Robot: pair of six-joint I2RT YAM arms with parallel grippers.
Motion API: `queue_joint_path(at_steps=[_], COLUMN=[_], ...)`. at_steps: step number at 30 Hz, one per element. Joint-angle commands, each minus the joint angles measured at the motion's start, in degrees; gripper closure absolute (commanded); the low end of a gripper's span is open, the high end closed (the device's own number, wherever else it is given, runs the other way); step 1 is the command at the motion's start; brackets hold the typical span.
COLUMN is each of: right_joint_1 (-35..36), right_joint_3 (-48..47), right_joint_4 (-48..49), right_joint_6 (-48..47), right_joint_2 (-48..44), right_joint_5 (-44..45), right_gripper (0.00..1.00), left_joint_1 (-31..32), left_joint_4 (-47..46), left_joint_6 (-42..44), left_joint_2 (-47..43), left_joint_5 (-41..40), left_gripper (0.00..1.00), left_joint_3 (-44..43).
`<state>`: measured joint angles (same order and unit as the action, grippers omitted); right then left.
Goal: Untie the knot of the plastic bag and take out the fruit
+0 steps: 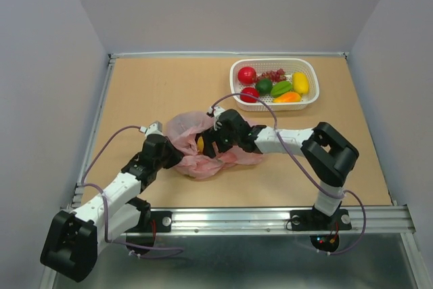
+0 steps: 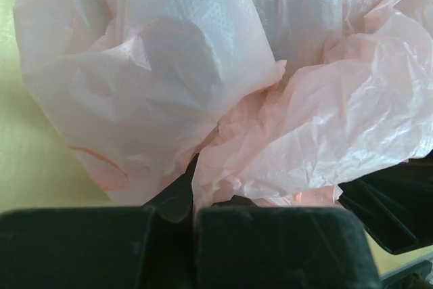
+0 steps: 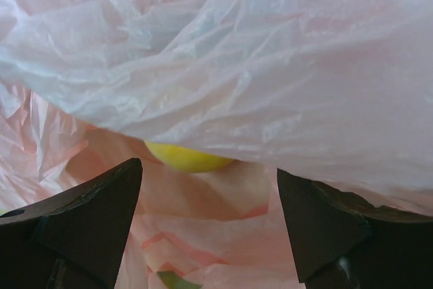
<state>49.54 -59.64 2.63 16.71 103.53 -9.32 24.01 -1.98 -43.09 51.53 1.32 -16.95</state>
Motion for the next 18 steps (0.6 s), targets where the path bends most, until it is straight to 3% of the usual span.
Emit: queue_joint_path(at_steps=[1, 6, 12, 15, 18], right_joint_1=[0.03, 0.12, 0.56, 0.56, 0.56], right_joint_3=[-5.05, -6.45, -8.65, -8.39, -7.52], right_joint_4=[4.57, 6.24, 7.65, 8.53, 8.88], right_joint_6=[-0.45, -0.89, -1.59, -1.77, -2.21], right_joint_2=[0.97, 2.64, 6.42, 7.04, 5.21], right_joint_5=[0.18, -1.65, -1.84, -0.96, -0.52], right_gripper=[0.14, 0.08, 0.09, 0.19, 0.53], left_joint_1=[0.16, 0.16, 0.16, 0.16, 0.07], left_joint_4=[1.89, 1.89, 1.89, 1.89, 3.21], left_joint_6=[-0.5, -0.59, -0.33, -0.24, -0.42], left_joint_2=[-2.83, -2.4, -1.78, -1.87, -2.05], left_joint_5=[-2.81, -2.82, -2.99, -3.43, -3.96], left_gripper=[1.0, 1.0, 1.0, 1.0, 1.0], left_joint_3=[0.25, 0.16, -0.1, -0.28, -0.45])
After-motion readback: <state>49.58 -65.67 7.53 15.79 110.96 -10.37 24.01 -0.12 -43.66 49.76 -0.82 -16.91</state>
